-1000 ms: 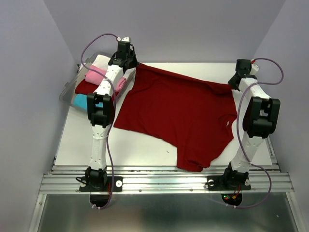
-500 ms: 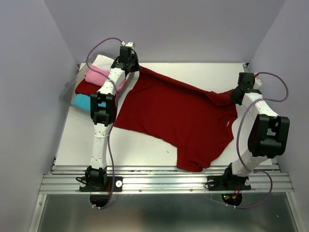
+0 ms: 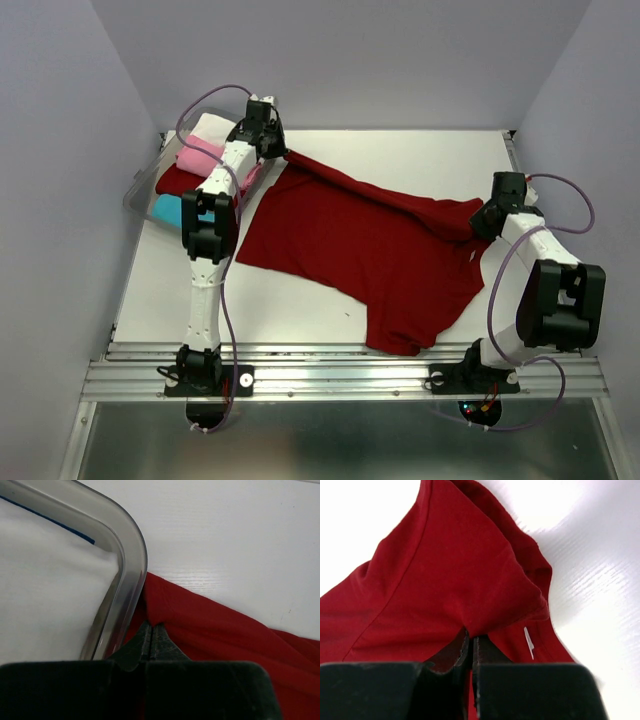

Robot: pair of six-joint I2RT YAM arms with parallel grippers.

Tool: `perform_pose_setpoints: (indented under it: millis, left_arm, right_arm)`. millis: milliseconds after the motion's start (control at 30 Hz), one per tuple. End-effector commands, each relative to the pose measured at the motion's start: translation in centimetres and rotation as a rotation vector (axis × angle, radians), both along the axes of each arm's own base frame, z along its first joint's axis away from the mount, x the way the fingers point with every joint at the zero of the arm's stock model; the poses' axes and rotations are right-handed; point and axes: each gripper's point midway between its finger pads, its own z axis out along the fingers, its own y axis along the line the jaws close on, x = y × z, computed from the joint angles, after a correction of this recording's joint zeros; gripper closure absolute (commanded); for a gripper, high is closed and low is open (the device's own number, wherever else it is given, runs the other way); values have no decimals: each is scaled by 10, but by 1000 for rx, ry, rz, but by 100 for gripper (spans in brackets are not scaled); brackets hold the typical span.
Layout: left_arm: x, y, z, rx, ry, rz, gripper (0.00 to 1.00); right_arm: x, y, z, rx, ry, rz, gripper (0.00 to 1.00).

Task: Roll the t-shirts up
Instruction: Fold the T-shirt at the center of the board.

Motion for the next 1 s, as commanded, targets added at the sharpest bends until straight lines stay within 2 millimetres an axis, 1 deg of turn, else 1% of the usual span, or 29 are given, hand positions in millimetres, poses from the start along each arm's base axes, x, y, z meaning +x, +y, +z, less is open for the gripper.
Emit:
perform_pose_setpoints:
  millis: [0,167,233,267,400,467,500,533,600,633,667,700,767,800,867,900,967]
  left_arm:
    - [-8,12,61,19,-76,15,100]
    - [-17,17,53,35,-39,30,100]
    - [-21,20,53,46,-29,40,100]
    - [-22,22,52,53,-22,47,100]
    - [-30,26,47,68,13,57,100]
    - [-37,27,44,69,33,57,100]
    - [-39,27,48,68,29,59,100]
    - [-45,27,42,68,49,54,100]
    - [-51,27,39,67,63,48,100]
    - [-55,28,44,62,62,49,100]
    - [-59,28,43,59,70,47,100]
    - [-65,28,36,61,92,47,100]
    - [-74,29,38,63,109,46,100]
    - [-82,31,33,70,142,47,94]
    - [-87,33,35,80,157,51,82]
    - [-90,35,36,89,161,50,67]
    - [-92,39,48,98,145,66,52]
  right_arm:
    - [-12,-1,13,13,-30,-16,99]
    - [-22,4,14,28,-24,-3,99]
    - [-26,8,15,42,-25,8,99]
    - [-30,9,11,47,-13,9,99]
    - [-42,14,7,69,-1,11,99]
    - [-49,16,7,77,1,5,99]
    - [-54,19,4,91,10,6,99]
    - [-57,21,3,101,13,7,99]
    - [-62,24,5,116,6,4,99]
    - [-67,28,1,131,19,6,99]
    - [-69,30,0,140,19,11,99]
    - [-71,33,2,154,13,10,98]
    - [-77,41,-3,189,22,29,90]
    - [-81,42,-4,195,30,28,78]
    - [-88,43,-7,198,45,23,61]
    - [-91,44,-6,199,51,24,49]
    - [-93,44,0,195,37,28,48]
